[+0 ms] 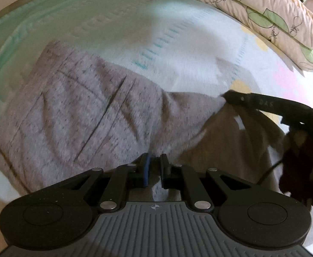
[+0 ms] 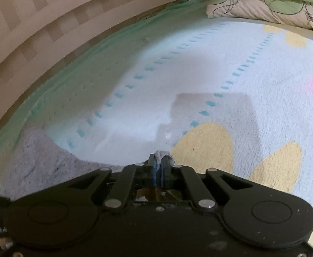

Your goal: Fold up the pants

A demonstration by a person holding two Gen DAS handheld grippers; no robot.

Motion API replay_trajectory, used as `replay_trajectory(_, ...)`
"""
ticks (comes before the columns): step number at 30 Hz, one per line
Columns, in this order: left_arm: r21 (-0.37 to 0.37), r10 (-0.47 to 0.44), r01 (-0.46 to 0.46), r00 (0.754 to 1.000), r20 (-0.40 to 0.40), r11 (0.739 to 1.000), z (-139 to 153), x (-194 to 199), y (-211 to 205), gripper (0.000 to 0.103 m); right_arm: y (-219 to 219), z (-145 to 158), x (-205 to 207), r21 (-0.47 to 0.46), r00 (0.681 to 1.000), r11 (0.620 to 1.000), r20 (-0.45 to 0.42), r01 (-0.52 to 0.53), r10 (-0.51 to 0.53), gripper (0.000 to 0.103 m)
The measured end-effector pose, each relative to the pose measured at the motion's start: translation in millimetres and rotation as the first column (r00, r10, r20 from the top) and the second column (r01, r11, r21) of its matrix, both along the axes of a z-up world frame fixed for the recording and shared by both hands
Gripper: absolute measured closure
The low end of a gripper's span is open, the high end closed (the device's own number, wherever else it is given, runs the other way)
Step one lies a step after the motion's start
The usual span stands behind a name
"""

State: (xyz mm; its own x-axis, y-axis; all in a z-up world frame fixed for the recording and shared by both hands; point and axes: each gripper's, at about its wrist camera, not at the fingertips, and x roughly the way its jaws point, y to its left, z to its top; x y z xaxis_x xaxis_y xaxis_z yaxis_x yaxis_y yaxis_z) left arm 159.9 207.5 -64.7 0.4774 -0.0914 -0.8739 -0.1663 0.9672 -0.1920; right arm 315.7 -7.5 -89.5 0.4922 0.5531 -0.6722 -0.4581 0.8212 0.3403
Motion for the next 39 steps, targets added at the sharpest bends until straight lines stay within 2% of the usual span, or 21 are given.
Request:
replay_trajectory(4, 0.001, -0.003, 0.003, 1.0, 0.014, 1.0, 3, -3, 0, 0.093, 0, 2, -3, -0.031, 0.999, 0.999, 0.042, -0.015, 0.016, 0.1)
replay_trajectory(5, -0.003, 0.0, 0.0, 1.0, 0.03, 1.0, 6, -3, 0, 0.093, -4, 6, -3, -0.037, 0.998, 0.999, 0.058, 0.017, -0.015, 0.092)
replay_trajectory(6, -0.005, 0.004, -0.004, 0.999, 0.054, 1.0, 9, -5, 1, 0.093, -10, 12, -5, -0.036, 0.995, 0.997, 0.085, 0.061, -0.058, 0.077)
replay_trajectory(7, -0.004, 0.005, -0.005, 0.997, 0.081, 1.0, 12, -7, 1, 0.093, -19, 20, -7, -0.023, 0.987, 0.993, 0.111, 0.116, -0.113, 0.072)
replay_trajectory(10, -0.016, -0.02, 0.023, 0.99, 0.143, 1.0, 20, -10, -3, 0.093, -49, 41, -17, 0.05, 0.975, 0.984, 0.13, 0.173, -0.178, 0.076)
replay_trajectory(11, -0.016, -0.04, 0.043, 0.988, 0.148, 0.999, 20, -9, -6, 0.093, -56, 47, -26, 0.058, 0.975, 0.985, 0.141, 0.163, -0.169, 0.09)
replay_trajectory(12, -0.008, -0.065, 0.067, 0.987, 0.148, 0.998, 20, -9, -11, 0.093, -60, 51, -35, 0.058, 0.978, 0.988, 0.143, 0.144, -0.15, 0.099)
replay_trajectory(14, 0.015, -0.121, 0.12, 0.983, 0.141, 0.993, 18, -9, -22, 0.093, -63, 51, -58, 0.037, 0.987, 0.995, 0.13, 0.094, -0.098, 0.099)
replay_trajectory(17, 0.028, -0.179, 0.176, 0.975, 0.13, 0.984, 16, -11, -31, 0.093, -55, 37, -89, -0.035, 0.994, 0.999, 0.107, 0.027, -0.023, 0.099)
replay_trajectory(19, 0.033, -0.188, 0.186, 0.979, 0.078, 0.982, 10, -11, -31, 0.093, -47, 23, -96, -0.102, 0.995, 0.995, 0.101, 0.019, -0.008, 0.099)
replay_trajectory(21, 0.033, -0.169, 0.169, 0.986, -0.007, 0.985, -4, -7, -29, 0.093, -45, 8, -85, -0.148, 0.995, 0.986, 0.073, 0.073, -0.063, 0.1)
replay_trajectory(23, 0.006, -0.149, 0.149, 0.989, -0.012, 0.989, -2, -6, -25, 0.093, -51, 2, -68, -0.129, 0.989, 0.982, 0.071, 0.136, -0.128, 0.103)
replay_trajectory(26, -0.019, -0.116, 0.116, 0.993, -0.003, 0.993, -2, -14, -21, 0.093, -62, 4, -45, -0.145, 0.969, 0.959, 0.074, 0.243, -0.234, 0.102)
replay_trajectory(28, -0.007, -0.119, 0.119, 0.993, 0.01, 0.993, 0, -15, -21, 0.093, -78, 11, -42, -0.09, 0.962, 0.958, 0.051, 0.273, -0.27, 0.102)
replay_trajectory(30, 0.002, -0.123, 0.123, 0.992, 0.033, 0.992, 3, -17, -25, 0.093, -93, 21, -54, -0.054, 0.962, 0.961, 0.06, 0.27, -0.267, 0.101)
replay_trajectory(33, 0.015, -0.152, 0.151, 0.983, 0.102, 0.988, 12, -17, -34, 0.093, -116, 31, -91, -0.062, 0.975, 0.973, 0.051, 0.22, -0.217, 0.098)
replay_trajectory(36, 0.01, -0.211, 0.211, 0.97, 0.125, 0.977, 15, -23, -50, 0.093, -134, 26, -131, -0.098, 0.983, 0.979, -0.029, 0.179, -0.183, 0.096)
replay_trajectory(39, -0.007, -0.282, 0.283, 0.956, 0.081, 0.959, 7, -32, -74, 0.093, -154, 12, -164, -0.141, 0.97, 0.973, -0.135, 0.182, -0.201, 0.096)
